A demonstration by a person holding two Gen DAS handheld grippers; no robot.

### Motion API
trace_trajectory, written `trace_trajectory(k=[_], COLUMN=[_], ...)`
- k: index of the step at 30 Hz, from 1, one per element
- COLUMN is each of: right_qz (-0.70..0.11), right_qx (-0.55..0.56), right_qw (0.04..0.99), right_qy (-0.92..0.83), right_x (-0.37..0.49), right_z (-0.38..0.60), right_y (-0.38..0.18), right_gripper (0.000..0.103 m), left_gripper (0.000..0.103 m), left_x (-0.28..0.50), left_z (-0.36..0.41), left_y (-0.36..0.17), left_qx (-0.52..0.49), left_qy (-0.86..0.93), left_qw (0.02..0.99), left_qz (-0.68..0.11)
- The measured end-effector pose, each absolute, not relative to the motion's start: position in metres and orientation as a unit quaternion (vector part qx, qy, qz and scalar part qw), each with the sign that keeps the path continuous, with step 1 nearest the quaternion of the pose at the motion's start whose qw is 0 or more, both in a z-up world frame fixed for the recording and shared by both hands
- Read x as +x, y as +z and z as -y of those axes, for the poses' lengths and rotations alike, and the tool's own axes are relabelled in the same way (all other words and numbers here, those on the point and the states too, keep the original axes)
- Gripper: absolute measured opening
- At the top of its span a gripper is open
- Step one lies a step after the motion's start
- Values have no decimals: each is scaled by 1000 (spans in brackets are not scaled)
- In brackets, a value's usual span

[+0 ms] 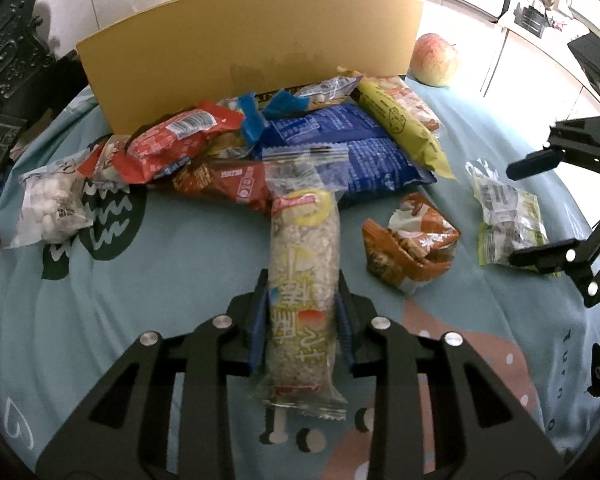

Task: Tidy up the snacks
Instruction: 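Grasp a long clear rice-stick bag with the left gripper while the right grasps a yellow-green twin packet, then lift the rice-stick bag and twin packet over the yellow box and release both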

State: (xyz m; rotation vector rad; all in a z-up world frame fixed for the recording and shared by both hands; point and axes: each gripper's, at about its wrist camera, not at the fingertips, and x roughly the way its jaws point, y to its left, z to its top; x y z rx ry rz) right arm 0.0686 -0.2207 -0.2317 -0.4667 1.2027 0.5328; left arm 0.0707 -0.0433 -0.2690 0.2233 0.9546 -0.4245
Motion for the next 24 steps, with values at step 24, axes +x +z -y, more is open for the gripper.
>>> trace_trajectory(k=[24], right_qz=[-575], right_qx=[-27], right_qw=[793], right_qy=[198], right_x=[71], right_z=[261], right_y=[-201], right_gripper=[65], left_gripper=[28], left_x=[72], left_z=[30], left_y=[-222], left_qx=[46], left_qy=[-199], left_qw=[881], left_qz=[-426])
